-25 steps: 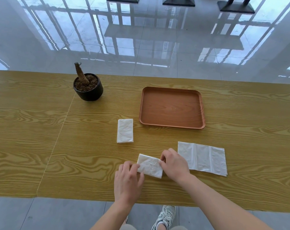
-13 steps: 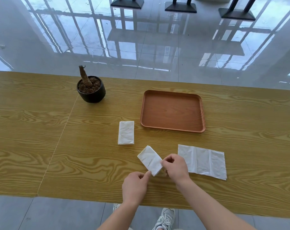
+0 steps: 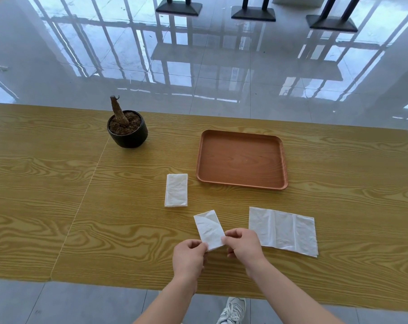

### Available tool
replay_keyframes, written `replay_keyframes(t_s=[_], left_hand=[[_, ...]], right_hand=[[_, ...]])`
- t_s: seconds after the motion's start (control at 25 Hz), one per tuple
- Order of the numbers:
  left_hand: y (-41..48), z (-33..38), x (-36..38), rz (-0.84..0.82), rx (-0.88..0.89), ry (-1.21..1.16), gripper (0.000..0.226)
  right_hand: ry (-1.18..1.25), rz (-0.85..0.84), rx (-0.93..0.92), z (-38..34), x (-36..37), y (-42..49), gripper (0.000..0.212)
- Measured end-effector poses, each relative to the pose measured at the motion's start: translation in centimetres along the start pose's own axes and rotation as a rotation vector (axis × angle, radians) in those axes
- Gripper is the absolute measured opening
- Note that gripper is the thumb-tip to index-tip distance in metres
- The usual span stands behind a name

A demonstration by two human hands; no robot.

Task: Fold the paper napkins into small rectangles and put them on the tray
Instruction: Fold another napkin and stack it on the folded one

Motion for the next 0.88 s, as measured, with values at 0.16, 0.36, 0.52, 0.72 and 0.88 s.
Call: replay_keyframes(t_s=[0.16, 0.36, 0.52, 0.72, 0.88], left_hand=[[0.5, 0.7, -1.1, -0.001, 0.068, 0.067, 0.006], [0.8, 2.4, -2.7, 0.044, 0.201, 0.144, 0.009], [2.0, 4.5, -4.4, 0.073, 0.26, 0.137, 0.009], [4.5, 6.7, -6.2, 0.1, 0.295, 0.131, 0.01], [6.5, 7.6, -7.1, 0.128, 0.318, 0.131, 0.011]], right_hand=[[-0.175, 0.034, -0.053, -0.3, 0.6, -0.1, 0.005], [-0.161, 0.0, -0.107, -1.8, 1.8, -0.5, 0.008], [-0.153, -0.019, -0.166, -4.0, 3.4, -0.7, 0.009], [-0.162, -0.017, -0.193, -6.5, 5.5, -0.3, 0.01], [-0.17, 0.0, -0.196, -8.5, 7.2, 0.6, 0.011]])
Point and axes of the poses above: each hand's wrist, its own y-axis towards the middle knuckle, its own x-axis out of the palm, z = x × y, the point moved 5 cm from there along y, towards the middle knuckle, and after that the axes turned 13 degrees about x, right-handed, at the moved point
